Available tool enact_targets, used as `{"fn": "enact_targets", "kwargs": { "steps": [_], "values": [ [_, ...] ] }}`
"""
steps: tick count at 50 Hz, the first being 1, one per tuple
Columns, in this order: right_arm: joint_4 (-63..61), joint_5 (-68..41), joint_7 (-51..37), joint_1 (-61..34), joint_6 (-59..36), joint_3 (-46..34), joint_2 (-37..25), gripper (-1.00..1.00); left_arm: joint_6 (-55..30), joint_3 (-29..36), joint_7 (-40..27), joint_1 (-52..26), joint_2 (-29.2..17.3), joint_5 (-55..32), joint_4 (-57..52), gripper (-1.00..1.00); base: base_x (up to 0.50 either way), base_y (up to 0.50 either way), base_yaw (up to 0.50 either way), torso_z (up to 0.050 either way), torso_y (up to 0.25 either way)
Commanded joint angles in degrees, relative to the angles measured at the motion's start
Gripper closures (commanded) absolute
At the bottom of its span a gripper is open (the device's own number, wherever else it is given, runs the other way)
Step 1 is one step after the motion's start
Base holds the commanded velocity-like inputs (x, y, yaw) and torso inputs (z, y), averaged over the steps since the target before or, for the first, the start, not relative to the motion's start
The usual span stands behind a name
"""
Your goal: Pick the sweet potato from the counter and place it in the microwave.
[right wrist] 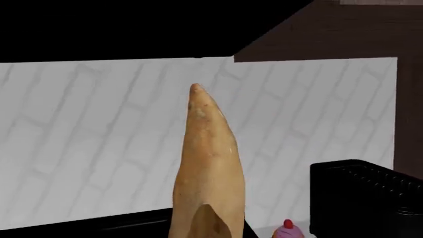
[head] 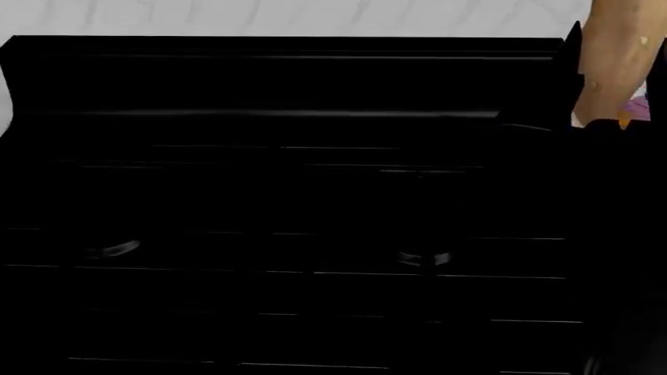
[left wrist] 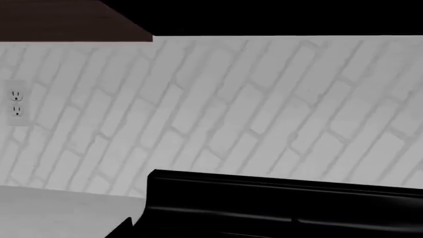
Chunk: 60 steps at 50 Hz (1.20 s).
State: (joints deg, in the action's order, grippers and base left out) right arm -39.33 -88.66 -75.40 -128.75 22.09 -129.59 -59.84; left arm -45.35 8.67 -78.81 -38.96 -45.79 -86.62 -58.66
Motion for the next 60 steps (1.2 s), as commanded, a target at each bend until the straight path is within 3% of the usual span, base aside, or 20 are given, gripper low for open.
{"fn": "enact_targets", "kwargs": {
  "steps": [1, 22, 40, 60],
  "values": [
    [-0.07, 0.74, 0.28, 0.62, -1.09, 1.97, -0.29, 1.00, -0.11, 0.67, 0.61, -0.05, 0.35, 0.63, 0.46, -1.00, 0.00, 0.50, 0.00, 0.000, 0.000],
    [-0.41, 1.07, 0.94, 3.35, -0.54, 3.71, -0.34, 1.00, 0.66, 0.72, 0.72, 0.80, -0.28, -0.17, 0.46, -1.00, 0.00, 0.47, 0.00, 0.000, 0.000],
    [-0.53, 1.39, 2.43, 4.01, -0.64, 5.37, -0.52, 1.00, 0.92, 0.80, 0.94, 0.62, -0.35, 0.36, 0.63, -1.00, 0.01, 0.00, 0.00, 0.000, 0.000],
    [-1.73, 2.62, 1.38, 4.08, -2.40, 6.71, -0.79, 1.00, 1.08, 1.19, -0.06, 0.20, -0.89, -0.44, 0.00, -1.00, 0.36, 0.05, 0.00, 0.001, 0.001]
  ]
}}
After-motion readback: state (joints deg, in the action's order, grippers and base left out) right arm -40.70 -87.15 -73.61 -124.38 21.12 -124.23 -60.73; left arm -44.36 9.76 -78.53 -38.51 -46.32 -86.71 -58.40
